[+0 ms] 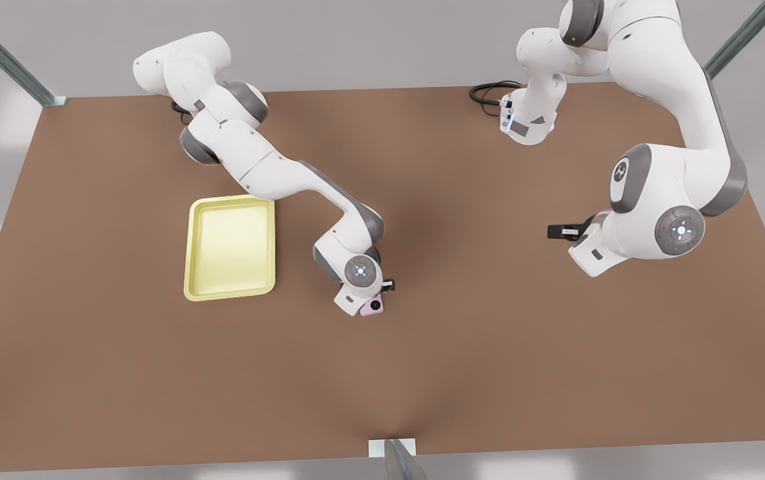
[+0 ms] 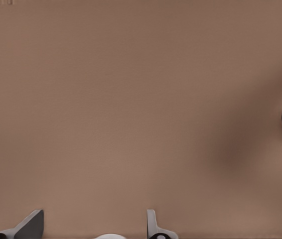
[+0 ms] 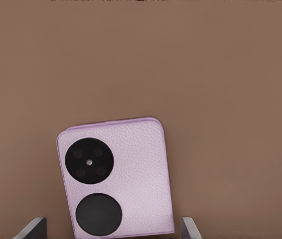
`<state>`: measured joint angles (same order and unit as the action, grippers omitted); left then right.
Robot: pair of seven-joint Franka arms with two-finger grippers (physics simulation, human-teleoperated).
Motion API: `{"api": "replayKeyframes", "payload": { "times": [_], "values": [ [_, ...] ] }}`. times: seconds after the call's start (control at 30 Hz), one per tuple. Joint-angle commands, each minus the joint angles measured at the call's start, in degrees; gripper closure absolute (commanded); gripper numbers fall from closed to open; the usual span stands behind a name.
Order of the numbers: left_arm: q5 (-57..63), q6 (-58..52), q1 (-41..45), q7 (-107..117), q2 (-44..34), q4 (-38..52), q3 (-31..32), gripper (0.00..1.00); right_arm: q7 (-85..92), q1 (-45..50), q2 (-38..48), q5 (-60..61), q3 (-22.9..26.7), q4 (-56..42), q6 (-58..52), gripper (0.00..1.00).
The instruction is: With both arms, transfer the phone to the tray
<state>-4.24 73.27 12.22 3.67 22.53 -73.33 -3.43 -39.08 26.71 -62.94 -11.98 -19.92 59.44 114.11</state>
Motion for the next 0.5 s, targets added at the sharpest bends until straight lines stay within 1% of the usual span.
{"api": "replayKeyframes", "payload": {
  "times": [0.0,0.2,0.33,0.4,0.47],
  "values": [
    [0.0,-0.1,0.0,-5.3,0.0,0.0,0.0,0.00,2.4,0.0,0.1,0.0,-0.1,0.0,0.1,0.00],
    [0.1,0.5,0.0,-5.3,0.1,0.1,-0.1,0.00,15.2,0.0,-1.0,0.2,-1.0,-2.0,2.4,0.00],
    [0.2,0.6,0.0,-5.3,0.1,0.2,-0.2,0.00,18.5,0.1,-1.0,-2.3,-0.6,-2.1,-1.4,0.00],
    [0.2,0.6,0.0,-5.3,0.1,0.2,-0.2,0.00,20.6,0.2,-1.0,-5.1,-0.6,-2.1,-1.3,0.00],
    [0.3,1.7,0.0,-5.3,0.1,0.2,-0.4,0.00,21.7,0.4,-1.5,-5.2,-0.6,-2.1,0.7,0.00]
  ]
}}
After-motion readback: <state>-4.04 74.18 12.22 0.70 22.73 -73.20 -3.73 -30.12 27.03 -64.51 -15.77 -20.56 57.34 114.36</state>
